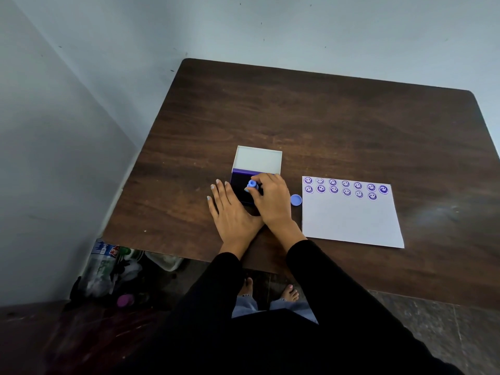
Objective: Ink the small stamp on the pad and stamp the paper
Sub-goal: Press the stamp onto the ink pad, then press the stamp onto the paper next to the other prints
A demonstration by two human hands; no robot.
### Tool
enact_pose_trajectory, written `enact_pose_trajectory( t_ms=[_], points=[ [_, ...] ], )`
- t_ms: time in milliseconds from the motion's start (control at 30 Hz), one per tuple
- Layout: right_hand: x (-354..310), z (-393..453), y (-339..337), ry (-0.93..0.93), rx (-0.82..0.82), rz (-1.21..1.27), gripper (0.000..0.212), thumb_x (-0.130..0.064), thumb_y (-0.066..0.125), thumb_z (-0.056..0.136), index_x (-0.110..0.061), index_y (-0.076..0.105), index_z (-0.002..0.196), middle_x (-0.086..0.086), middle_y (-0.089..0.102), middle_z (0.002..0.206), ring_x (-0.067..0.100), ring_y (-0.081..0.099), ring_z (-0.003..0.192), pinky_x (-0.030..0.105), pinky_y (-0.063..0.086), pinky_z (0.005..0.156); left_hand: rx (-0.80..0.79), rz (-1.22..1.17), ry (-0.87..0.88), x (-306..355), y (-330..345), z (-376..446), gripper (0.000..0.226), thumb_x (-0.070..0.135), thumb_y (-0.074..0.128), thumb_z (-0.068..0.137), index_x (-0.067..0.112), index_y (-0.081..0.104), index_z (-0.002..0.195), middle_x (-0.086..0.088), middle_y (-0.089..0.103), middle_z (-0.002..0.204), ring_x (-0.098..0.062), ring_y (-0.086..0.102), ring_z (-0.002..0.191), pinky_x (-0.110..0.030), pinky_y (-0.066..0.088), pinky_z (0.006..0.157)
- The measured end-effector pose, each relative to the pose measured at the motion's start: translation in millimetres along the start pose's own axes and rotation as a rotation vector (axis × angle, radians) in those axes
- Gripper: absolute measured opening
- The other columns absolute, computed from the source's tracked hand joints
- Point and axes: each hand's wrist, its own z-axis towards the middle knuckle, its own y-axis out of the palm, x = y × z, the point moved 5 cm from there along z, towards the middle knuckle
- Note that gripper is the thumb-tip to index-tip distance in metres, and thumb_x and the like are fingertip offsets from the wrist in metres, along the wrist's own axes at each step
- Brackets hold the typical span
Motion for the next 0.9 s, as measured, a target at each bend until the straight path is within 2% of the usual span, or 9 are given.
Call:
enact_pose_trajectory(
  t_ms=[133, 333, 533, 733, 833, 900],
  points=[
    [-1.5, 1.0, -1.8, 0.003, 0.005, 0.011, 0.019, -0.016, 0.069, 0.081, -0.007, 0.065, 0.098, 0.011, 0.07, 0.102, 0.024, 0.059, 0.099, 0.033, 0.046, 0.087, 0.004, -0.002, 0.004, 0.5, -0.2, 0.0, 0.114, 0.076, 0.031, 0.06, 0.002, 0.022, 0.146, -0.017, 0.017, 0.158, -0.027, 0.007, 0.148, -0.042, -0.001, 0.118],
    [-3.4, -4.1, 0.5, 0.001, -0.011, -0.013, 0.029, -0.01, 0.062, 0.085, -0.005, 0.063, 0.114, 0.015, 0.068, 0.114, 0.027, 0.059, 0.108, 0.034, 0.045, 0.096, 0.023, -0.015, 0.014, 0.8, -0.2, -0.2, 0.106, 0.07, 0.028, 0.067, 0.0, 0.025, 0.145, -0.019, 0.021, 0.156, -0.029, 0.012, 0.147, -0.044, 0.003, 0.118],
    [-2.0, 1.2, -2.5, 0.021, -0.003, -0.005, 0.019, -0.015, 0.069, 0.081, -0.005, 0.066, 0.097, 0.012, 0.07, 0.101, 0.026, 0.059, 0.098, 0.036, 0.046, 0.087, -0.004, -0.02, 0.007, -0.3, 1.2, 0.2, 0.116, 0.077, 0.032, 0.059, 0.001, 0.022, 0.146, -0.017, 0.018, 0.158, -0.027, 0.008, 0.148, -0.042, -0.001, 0.118],
    [-1.1, 1.0, -2.9, 0.042, 0.014, 0.014, 0.018, -0.016, 0.069, 0.081, -0.007, 0.066, 0.096, 0.012, 0.071, 0.097, 0.026, 0.06, 0.095, 0.037, 0.047, 0.084, 0.025, -0.041, 0.014, 2.5, -3.5, -1.5, 0.117, 0.077, 0.034, 0.06, 0.001, 0.019, 0.147, -0.018, 0.012, 0.159, -0.028, 0.003, 0.148, -0.044, 0.0, 0.119],
    [3.0, 4.1, -12.2, 0.142, 0.063, 0.134, 0.021, -0.02, 0.071, 0.08, -0.012, 0.068, 0.099, 0.008, 0.072, 0.093, 0.023, 0.063, 0.09, 0.034, 0.049, 0.08, 0.101, -0.074, 0.088, 8.6, -12.3, -4.7, 0.116, 0.078, 0.045, 0.06, 0.004, 0.024, 0.146, -0.022, 0.01, 0.158, -0.032, 0.002, 0.148, -0.043, -0.003, 0.117],
    [9.7, 7.2, -28.3, 0.255, 0.164, 0.31, 0.023, -0.021, 0.073, 0.078, -0.013, 0.069, 0.099, 0.007, 0.073, 0.091, 0.018, 0.065, 0.084, 0.031, 0.051, 0.079, 0.133, -0.095, 0.203, 19.9, -15.8, -7.5, 0.103, 0.074, 0.05, 0.065, 0.01, 0.034, 0.144, -0.024, 0.015, 0.156, -0.036, 0.007, 0.147, -0.045, -0.002, 0.116]
  ],
)
